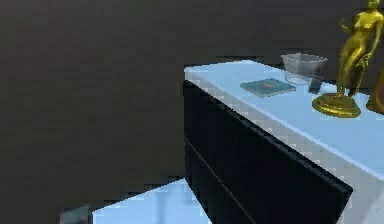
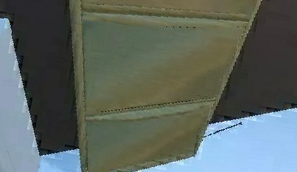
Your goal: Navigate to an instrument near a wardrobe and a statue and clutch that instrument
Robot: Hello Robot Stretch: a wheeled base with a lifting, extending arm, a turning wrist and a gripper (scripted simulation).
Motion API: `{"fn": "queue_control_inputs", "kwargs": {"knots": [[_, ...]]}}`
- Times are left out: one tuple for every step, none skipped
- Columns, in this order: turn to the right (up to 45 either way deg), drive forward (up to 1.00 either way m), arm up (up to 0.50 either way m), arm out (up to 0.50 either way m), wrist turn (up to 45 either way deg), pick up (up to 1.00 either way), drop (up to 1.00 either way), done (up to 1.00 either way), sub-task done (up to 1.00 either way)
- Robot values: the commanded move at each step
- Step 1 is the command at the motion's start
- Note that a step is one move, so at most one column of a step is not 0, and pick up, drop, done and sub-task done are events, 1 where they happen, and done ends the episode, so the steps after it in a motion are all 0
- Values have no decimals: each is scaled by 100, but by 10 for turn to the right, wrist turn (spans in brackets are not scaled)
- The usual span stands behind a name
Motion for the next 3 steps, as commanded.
{"fn": "queue_control_inputs", "kwargs": {"knots": [[450,0,0,0,0,0,0,0,0],[240,0,0,0,0,0,0,0,0],[0,50,0,0,0,0,0,0,0]]}}
